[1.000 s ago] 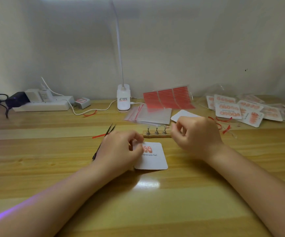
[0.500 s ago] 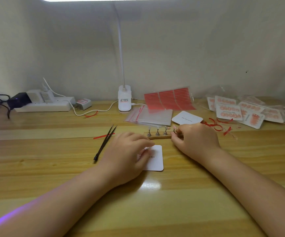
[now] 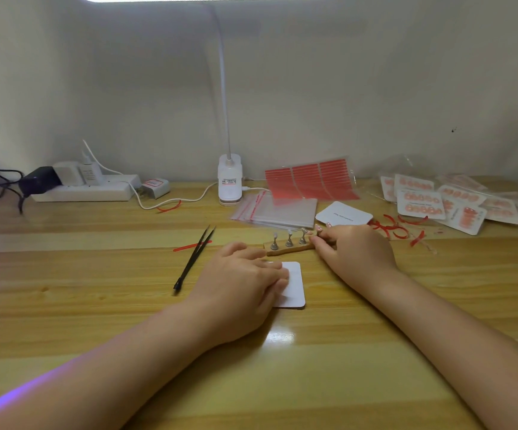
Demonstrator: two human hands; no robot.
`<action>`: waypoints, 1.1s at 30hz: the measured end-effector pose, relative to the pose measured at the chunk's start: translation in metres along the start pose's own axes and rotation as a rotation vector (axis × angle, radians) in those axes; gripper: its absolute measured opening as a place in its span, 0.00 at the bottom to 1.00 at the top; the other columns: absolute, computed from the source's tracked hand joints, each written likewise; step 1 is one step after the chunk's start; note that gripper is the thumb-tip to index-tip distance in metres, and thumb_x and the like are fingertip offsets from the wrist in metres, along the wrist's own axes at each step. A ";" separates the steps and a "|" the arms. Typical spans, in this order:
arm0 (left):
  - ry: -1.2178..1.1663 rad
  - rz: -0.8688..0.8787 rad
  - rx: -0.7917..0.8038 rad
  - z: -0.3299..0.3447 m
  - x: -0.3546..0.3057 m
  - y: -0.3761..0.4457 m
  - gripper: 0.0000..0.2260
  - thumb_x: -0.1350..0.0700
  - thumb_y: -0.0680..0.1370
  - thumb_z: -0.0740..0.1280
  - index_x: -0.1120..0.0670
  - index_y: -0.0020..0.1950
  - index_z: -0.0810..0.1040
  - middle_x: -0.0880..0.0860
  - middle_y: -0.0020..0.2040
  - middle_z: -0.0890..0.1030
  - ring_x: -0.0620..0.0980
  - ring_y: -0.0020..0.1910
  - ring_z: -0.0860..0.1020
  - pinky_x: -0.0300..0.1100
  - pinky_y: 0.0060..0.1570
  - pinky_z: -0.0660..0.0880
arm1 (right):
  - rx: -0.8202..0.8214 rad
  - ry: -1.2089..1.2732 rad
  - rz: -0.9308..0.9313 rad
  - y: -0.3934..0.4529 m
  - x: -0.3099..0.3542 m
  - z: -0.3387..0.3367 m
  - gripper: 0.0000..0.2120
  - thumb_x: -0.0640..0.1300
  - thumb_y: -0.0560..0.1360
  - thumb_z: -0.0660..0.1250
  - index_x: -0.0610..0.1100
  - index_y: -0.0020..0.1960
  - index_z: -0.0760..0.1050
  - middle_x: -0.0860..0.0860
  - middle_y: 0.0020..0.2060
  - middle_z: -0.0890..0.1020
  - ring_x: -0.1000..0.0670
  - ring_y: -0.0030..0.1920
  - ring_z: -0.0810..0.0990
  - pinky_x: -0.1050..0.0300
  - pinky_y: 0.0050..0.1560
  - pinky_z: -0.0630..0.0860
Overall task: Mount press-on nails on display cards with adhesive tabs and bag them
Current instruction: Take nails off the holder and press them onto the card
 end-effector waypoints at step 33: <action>-0.683 -0.387 -0.492 0.005 0.031 0.002 0.12 0.39 0.72 0.69 0.43 0.35 0.75 0.40 0.37 0.81 0.37 0.38 0.78 0.37 0.37 0.71 | -0.072 0.795 -0.157 -0.022 0.047 -0.009 0.04 0.35 0.72 0.72 0.43 0.43 0.83 0.61 0.32 0.81 0.61 0.33 0.80 0.73 0.36 0.71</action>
Point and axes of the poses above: each hand's wrist, its own y-axis towards the middle knuckle, its own z-axis out of the palm, x = y × z, the point moved 2 cm from there along y, towards the middle knuckle
